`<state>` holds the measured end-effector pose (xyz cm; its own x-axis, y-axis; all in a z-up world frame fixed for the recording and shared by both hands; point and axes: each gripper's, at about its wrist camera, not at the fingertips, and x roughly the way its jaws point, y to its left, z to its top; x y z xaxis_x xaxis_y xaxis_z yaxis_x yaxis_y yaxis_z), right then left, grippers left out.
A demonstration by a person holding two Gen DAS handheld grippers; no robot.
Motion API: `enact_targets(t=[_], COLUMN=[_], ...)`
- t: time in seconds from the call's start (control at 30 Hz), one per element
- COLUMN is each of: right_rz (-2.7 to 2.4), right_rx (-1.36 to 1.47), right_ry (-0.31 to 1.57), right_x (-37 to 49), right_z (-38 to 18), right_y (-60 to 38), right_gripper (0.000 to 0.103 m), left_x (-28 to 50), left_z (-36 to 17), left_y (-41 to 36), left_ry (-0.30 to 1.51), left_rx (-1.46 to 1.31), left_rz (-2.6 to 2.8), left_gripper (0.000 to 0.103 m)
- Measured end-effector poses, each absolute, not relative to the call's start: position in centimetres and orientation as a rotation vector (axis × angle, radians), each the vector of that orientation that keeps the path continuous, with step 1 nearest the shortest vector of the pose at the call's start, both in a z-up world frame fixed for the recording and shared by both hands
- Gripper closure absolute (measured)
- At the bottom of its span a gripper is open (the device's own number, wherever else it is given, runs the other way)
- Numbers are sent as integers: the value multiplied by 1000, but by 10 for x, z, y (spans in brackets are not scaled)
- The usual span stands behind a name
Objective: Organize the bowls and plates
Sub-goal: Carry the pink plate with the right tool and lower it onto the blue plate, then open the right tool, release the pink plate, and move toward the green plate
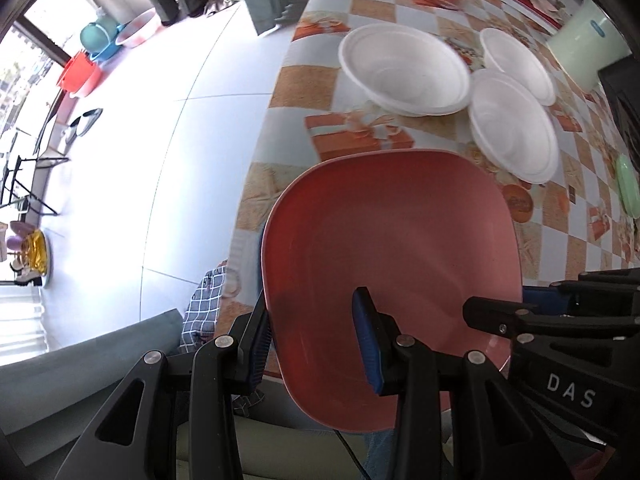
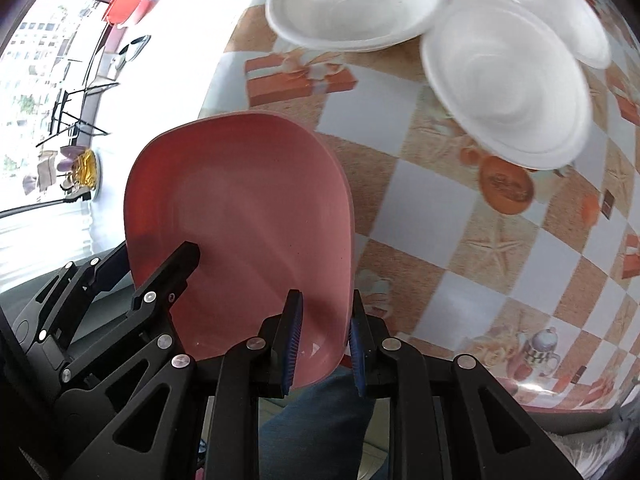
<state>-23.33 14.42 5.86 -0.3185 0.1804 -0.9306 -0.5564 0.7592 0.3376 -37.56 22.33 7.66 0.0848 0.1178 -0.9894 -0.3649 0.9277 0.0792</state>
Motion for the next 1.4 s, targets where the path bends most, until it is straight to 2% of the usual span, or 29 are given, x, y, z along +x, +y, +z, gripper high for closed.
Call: enact_targets(t=[0.53,0.6,0.63,0.7,0.73,0.77,0.8,0.83,1.03,1.4], right_rz=[788,809,815,805,796,783,774,770,635,231], right_rx=[-299,-278,-272,-281,-285,-281,-263,-240,-96,241], right_ry=[1814,1820,1823,1809,1798,1783,1770,1761,1711,1675], right_x=[-236,-235,-235,-231,-227,-222,-217,-212,-174,-119], right_z=[35,32,32,34,36,39,41,44,57,61], right_y=[153,149,147,140,134,126,117,108,32,-165], right_gripper=[78,78,78,71,58,40,30,16,14,14], left_x=[-383,-384,-384,-385,-386,-386,-385,-385,-361,-269], left_z=[54,53,54,58,60,61,63,65,82,101], left_y=[238,239,238,237,237,237,237,236,200,43], left_ry=[1484,1473,1466,1447,1437,1433,1432,1429,1411,1389], left_rx=[-211,-220,-226,-213,-208,-205,-208,-215,-177,51], left_rz=[398,403,404,424,433,438,435,424,283,-116], left_gripper=[61,54,47,39,34,32,30,26,24,24])
